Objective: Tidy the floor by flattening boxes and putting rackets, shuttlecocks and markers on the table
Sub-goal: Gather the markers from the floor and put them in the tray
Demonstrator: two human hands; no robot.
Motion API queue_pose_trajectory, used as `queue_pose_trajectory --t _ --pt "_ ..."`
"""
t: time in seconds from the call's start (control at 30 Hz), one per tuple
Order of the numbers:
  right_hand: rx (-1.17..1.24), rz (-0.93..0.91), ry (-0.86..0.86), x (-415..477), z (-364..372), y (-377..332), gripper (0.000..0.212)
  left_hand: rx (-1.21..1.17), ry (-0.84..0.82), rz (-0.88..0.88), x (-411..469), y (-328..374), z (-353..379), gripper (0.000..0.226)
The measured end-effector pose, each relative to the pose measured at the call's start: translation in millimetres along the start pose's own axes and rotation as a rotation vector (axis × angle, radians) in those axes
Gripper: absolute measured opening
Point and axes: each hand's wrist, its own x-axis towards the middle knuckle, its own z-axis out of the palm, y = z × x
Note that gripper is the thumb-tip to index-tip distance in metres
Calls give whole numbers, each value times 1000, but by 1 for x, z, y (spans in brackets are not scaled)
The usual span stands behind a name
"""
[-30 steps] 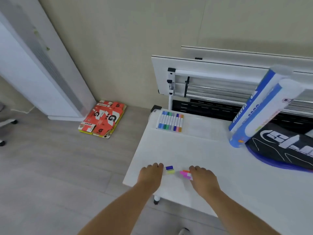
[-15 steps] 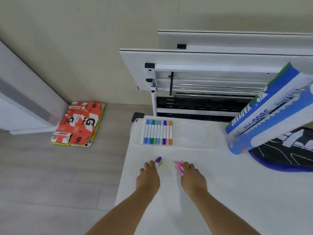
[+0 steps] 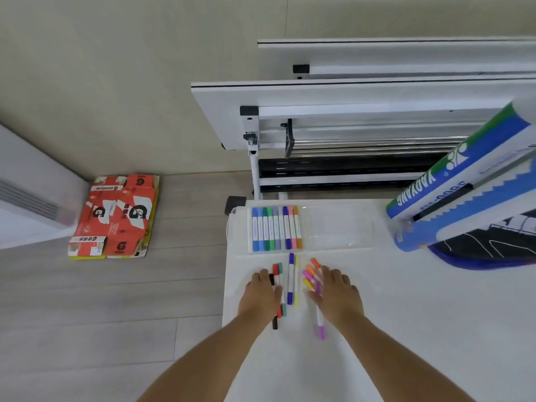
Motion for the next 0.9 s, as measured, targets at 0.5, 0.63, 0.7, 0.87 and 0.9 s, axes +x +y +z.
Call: queue_pose_trajectory --t 0.5,0.63,0.7,0.87,0.9 --pt "-111 -368 -24 8 -12 14 41 -27 20 -252 -27 -5 15 10" --pt "113 -353 -37 19 -24 -3 23 -73 75 -212 -21 6 2 9" --pt "216 -337 -123 28 -34 -15 24 -133 109 -166 -14 20 -6 9" --pt "456 -315 -245 45 -54 -27 25 -341 175 -122 6 62 -17 13" --pt "504 -279 -232 47 -58 -26 25 -379 171 -125 9 68 -17 14"
